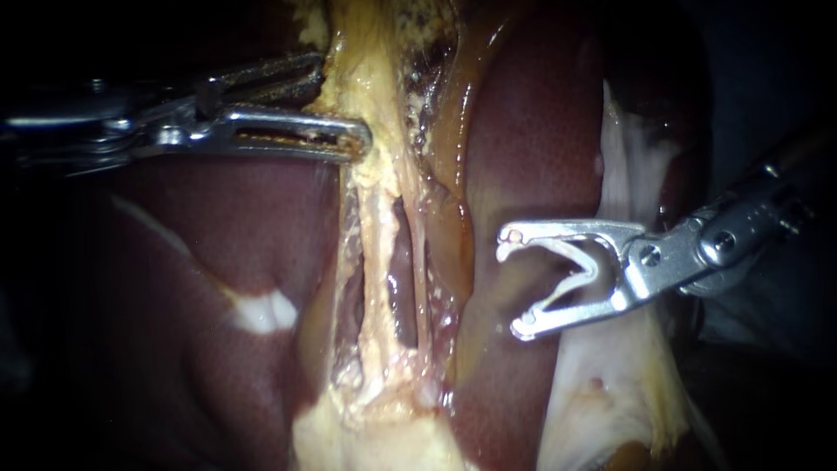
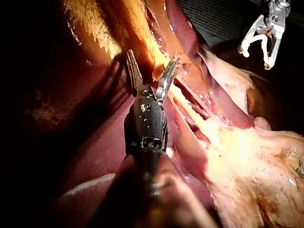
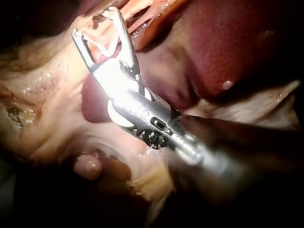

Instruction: Grabbing gallbladder

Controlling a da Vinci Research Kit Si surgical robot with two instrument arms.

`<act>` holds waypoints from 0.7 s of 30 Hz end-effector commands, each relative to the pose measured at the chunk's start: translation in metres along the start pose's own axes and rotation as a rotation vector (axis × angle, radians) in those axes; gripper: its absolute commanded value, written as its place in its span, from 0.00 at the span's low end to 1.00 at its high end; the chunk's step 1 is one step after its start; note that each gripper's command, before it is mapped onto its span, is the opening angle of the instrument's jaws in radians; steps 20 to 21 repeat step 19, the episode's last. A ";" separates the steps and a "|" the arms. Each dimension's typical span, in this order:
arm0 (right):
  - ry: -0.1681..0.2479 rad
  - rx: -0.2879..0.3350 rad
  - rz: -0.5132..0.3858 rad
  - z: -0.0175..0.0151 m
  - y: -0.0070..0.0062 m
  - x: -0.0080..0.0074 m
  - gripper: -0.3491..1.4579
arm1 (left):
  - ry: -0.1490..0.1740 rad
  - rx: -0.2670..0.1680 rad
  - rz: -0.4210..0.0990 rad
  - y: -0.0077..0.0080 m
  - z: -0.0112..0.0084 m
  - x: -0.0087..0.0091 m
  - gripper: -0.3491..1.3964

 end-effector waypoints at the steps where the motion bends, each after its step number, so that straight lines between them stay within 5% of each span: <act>1: 0.000 0.000 0.000 0.0000 0.0000 0.0000 0.45 | 0.004 0.002 -0.027 0.0002 -0.0003 0.0000 0.33; 3: 0.000 0.000 0.000 0.0000 -0.0001 0.0001 0.45 | 0.025 -0.001 -0.063 0.0004 -0.0009 -0.0002 0.00; 13: 0.000 0.000 0.000 0.0000 -0.0001 0.0001 0.45 | 0.074 -0.025 -0.103 0.0004 -0.0019 -0.0005 0.00; 21: 0.000 0.001 0.000 0.0000 -0.0001 0.0001 0.45 | 0.073 -0.026 -0.103 0.0003 -0.0017 -0.0005 0.00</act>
